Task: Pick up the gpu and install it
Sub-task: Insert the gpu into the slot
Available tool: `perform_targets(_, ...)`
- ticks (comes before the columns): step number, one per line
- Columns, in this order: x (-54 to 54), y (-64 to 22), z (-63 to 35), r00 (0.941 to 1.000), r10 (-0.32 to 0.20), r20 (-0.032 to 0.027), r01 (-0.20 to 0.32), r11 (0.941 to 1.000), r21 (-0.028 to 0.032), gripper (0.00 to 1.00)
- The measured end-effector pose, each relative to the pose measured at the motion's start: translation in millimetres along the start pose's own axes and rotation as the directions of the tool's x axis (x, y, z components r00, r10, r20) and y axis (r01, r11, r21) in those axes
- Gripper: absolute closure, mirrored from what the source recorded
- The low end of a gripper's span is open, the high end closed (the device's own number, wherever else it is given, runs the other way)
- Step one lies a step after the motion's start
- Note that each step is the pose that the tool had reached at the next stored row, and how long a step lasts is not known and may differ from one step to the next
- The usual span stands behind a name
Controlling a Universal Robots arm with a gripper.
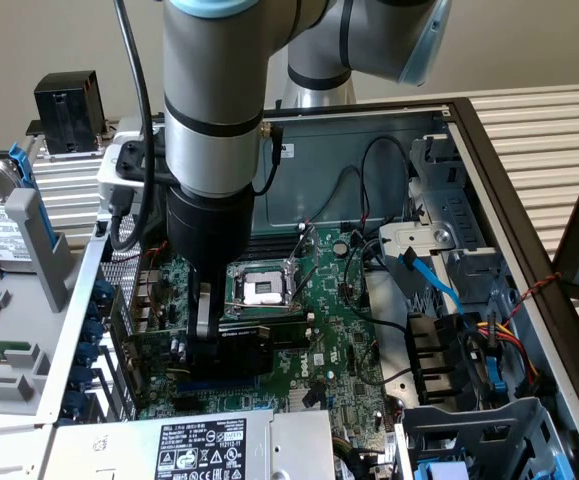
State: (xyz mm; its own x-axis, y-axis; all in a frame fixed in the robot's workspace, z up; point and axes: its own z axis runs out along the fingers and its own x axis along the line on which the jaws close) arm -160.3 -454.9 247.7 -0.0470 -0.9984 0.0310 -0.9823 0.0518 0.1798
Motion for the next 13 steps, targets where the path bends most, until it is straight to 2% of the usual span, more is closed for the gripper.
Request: perform_targets(13, 0.0, -0.3, 0.5, 1.0, 0.0, 0.0, 0.0, 1.0, 0.0, 0.73)
